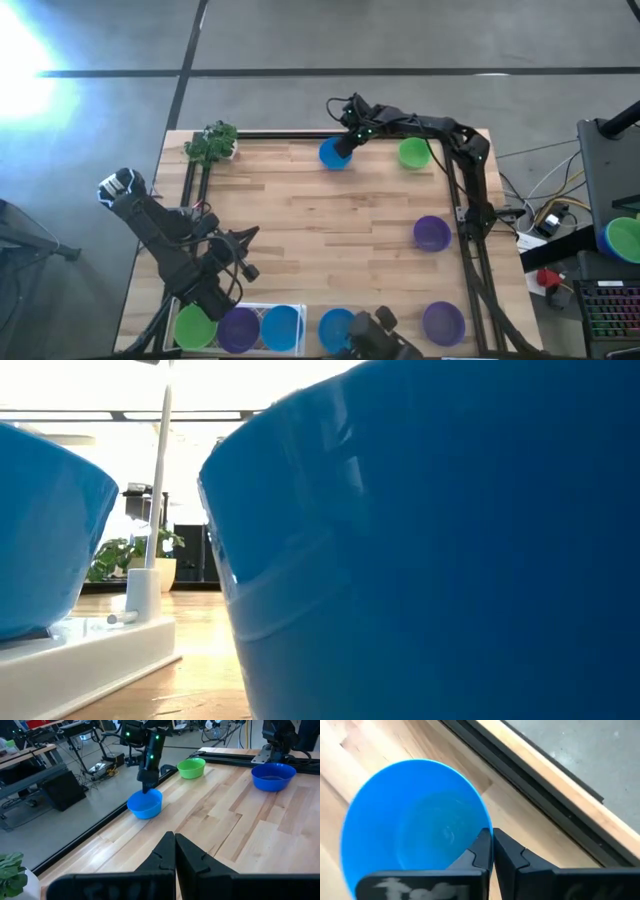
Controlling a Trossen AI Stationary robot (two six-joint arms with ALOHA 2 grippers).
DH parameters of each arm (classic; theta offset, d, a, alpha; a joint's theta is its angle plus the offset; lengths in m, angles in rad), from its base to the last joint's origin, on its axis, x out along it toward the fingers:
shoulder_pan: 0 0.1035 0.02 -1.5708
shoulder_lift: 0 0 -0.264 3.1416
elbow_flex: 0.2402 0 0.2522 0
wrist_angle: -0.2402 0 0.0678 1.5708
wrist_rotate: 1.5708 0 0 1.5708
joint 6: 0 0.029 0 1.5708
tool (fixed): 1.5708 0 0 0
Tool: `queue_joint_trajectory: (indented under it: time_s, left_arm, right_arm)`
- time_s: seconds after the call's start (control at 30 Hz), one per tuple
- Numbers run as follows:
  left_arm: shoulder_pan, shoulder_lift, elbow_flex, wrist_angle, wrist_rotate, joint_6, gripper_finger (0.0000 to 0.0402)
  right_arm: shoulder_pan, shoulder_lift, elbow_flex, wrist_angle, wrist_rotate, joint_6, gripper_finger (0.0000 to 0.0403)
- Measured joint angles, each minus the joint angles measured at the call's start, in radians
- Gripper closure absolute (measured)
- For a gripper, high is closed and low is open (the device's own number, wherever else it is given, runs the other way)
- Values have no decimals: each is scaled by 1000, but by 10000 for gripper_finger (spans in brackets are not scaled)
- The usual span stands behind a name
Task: Pick & Place Mini bowls
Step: Stack the top light blue bowl on the light blue bowl on the shelf
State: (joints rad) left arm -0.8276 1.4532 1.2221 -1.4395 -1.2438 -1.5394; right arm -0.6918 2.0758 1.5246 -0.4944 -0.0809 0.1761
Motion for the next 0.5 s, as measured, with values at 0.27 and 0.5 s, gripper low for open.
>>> queue_joint_trajectory:
  time_s: [0.27,0.5]
  left_arm:
    - [0,0,0,1,-1,0,401]
    - [0,0,0,1,-2,-1,402]
  right_arm:
    - [57,-88,0,-27,-2,-19,394]
    - [187,-147,0,-27,-4,-40,395]
